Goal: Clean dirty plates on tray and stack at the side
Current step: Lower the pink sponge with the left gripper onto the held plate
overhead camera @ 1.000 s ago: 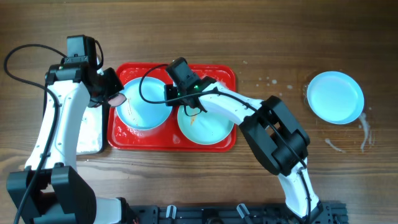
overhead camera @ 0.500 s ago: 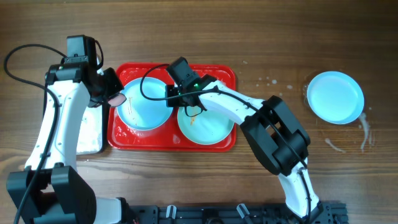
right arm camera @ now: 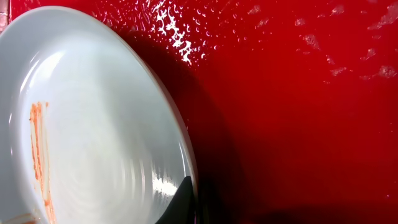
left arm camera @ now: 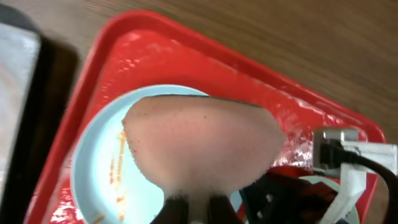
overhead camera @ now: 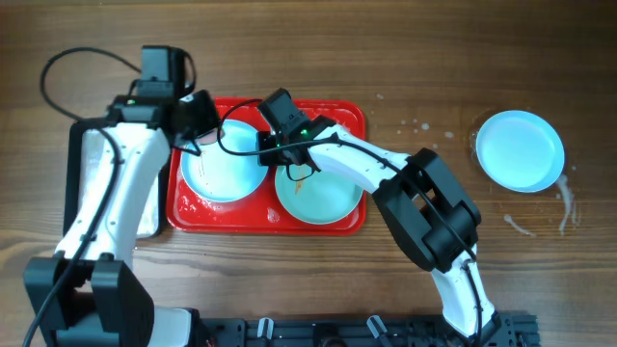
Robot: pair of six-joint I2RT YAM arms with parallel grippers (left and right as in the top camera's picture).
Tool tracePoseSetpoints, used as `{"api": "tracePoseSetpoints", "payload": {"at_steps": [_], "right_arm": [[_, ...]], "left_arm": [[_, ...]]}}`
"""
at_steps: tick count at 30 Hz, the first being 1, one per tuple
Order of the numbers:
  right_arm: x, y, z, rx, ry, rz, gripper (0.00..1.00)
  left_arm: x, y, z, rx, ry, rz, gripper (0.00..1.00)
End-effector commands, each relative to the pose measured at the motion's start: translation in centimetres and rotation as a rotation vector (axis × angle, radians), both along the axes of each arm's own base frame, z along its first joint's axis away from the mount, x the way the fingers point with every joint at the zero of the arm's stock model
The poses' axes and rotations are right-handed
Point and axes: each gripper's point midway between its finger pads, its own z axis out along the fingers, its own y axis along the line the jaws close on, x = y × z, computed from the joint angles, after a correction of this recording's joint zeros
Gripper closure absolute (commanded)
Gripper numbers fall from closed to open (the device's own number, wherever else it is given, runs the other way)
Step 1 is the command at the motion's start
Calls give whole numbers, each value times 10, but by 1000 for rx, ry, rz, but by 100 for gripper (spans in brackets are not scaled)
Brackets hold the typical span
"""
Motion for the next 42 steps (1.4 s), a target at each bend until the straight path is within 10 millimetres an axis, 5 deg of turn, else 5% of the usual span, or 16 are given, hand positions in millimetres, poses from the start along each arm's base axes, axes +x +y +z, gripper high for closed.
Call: {"api": "tracePoseSetpoints", "payload": {"at_steps": [1,9,15,26,33,42], "right_arm": [[-11,-6,-19,-30,50,10,96],[-12,-5,-19,-25,54,16,96],[-11,-5,-18,-25,52,18,96],[-12,-3,-18,-26,35,65,96],[-12,-3,-18,-24,33,64,96],[-10,-4,-17,-22,36,54,96]], "left_arm": [[1,-13,-25,31,54,-16,96],[-7,-20,-69,47,186,-28,96],[-13,19,-74,244,217,92,96],[-31,20,-130,274,395,52,96],[-63,27,-133,330,550,-160,96],[-86,39,-132,199,652,-104,96]]}}
